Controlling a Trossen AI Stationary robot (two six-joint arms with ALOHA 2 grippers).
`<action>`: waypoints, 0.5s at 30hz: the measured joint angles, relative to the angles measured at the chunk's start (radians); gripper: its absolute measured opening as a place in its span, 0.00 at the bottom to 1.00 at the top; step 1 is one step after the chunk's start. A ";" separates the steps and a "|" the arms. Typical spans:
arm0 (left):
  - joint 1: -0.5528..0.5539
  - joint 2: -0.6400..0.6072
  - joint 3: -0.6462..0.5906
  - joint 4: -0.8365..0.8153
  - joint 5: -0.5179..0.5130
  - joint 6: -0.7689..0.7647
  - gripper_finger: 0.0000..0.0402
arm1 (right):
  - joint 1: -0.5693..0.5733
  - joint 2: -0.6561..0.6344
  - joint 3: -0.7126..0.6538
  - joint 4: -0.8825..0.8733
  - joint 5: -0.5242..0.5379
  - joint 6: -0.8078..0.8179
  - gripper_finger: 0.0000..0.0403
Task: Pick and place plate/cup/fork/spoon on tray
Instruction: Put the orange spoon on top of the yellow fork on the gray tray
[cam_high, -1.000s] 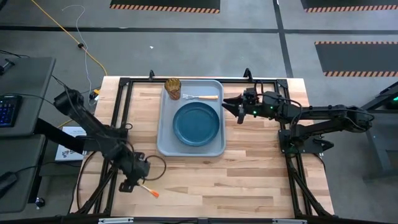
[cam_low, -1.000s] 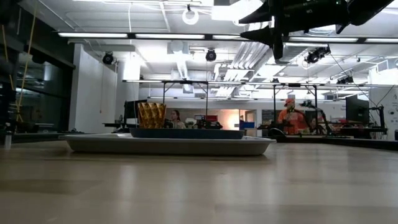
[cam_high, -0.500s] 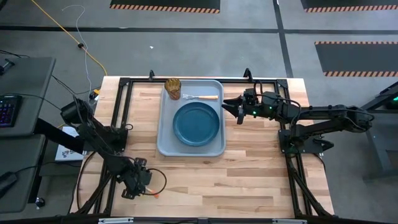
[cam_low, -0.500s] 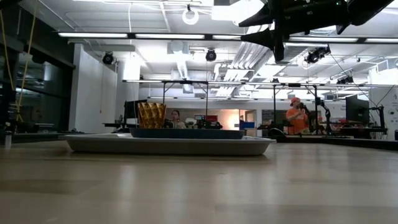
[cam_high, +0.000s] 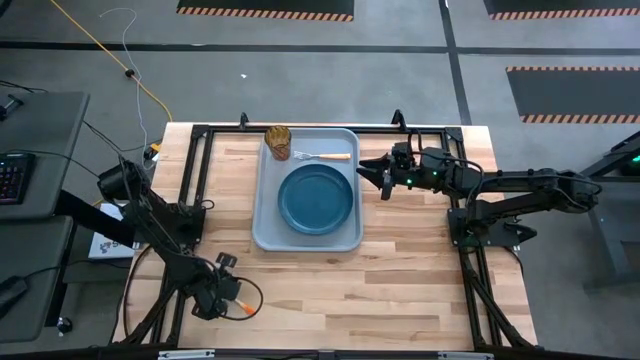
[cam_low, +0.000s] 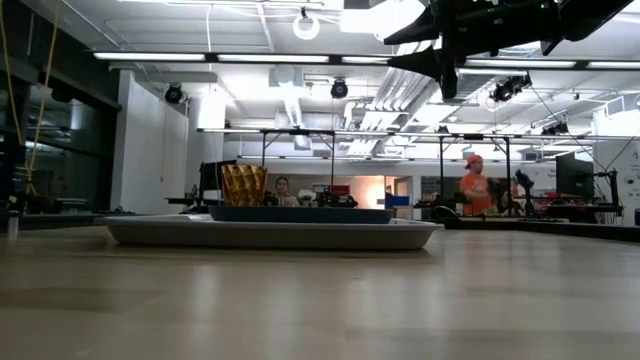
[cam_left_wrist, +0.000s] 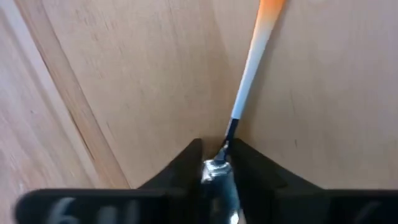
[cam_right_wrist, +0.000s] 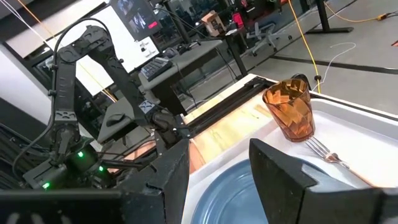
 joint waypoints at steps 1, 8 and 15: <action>0.000 0.000 0.000 0.000 0.001 0.000 0.13 | 0.000 0.000 0.000 0.000 0.000 0.000 0.39; 0.003 -0.078 -0.013 -0.040 0.002 -0.044 0.04 | 0.000 0.000 0.000 0.000 0.000 0.000 0.39; 0.025 -0.242 -0.009 -0.097 0.002 -0.090 0.01 | 0.000 0.000 0.000 0.003 -0.009 0.102 0.39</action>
